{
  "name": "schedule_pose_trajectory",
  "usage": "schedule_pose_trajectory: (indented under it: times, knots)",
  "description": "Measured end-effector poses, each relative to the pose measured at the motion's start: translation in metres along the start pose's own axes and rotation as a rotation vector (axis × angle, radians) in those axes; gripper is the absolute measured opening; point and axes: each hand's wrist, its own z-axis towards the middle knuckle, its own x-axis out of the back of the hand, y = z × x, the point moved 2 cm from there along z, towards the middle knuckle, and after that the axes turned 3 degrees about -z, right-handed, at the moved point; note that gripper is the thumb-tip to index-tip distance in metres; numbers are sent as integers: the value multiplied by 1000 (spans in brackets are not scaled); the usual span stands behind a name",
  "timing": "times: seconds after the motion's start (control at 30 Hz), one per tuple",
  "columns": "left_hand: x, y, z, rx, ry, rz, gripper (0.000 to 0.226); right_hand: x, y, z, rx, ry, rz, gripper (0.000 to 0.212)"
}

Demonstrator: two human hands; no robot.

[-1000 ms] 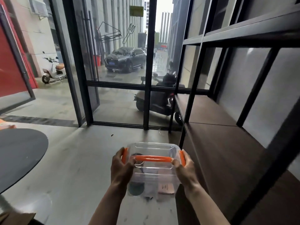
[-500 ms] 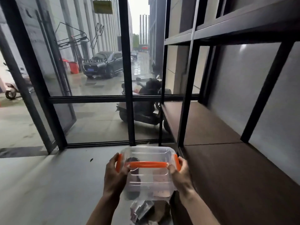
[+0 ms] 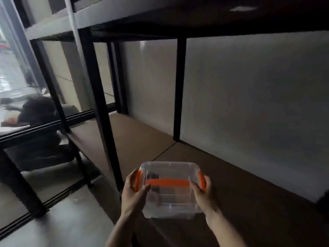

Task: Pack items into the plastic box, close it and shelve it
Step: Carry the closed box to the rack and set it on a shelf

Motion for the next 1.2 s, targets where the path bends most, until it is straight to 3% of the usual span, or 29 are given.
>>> schedule_pose_trajectory:
  times: [0.1,0.23,0.47,0.9,1.2]
  knots:
    - [-51,0,24,-16,-177,-8,61,38,17,9,-91,154,21,68]
    - [-111,-15,24,-40,-425,22,70,85,48,-6,-169,372,-76,61]
    - [-162,-63,-1,9,-638,48,73,117,106,-45,-333,560,-149,60]
    - [-178,-117,-13,19,-753,234,71,103,169,-56,-470,505,-253,75]
    - [-177,-118,-13,-109,-772,441,68,99,168,-57,-486,403,-440,83]
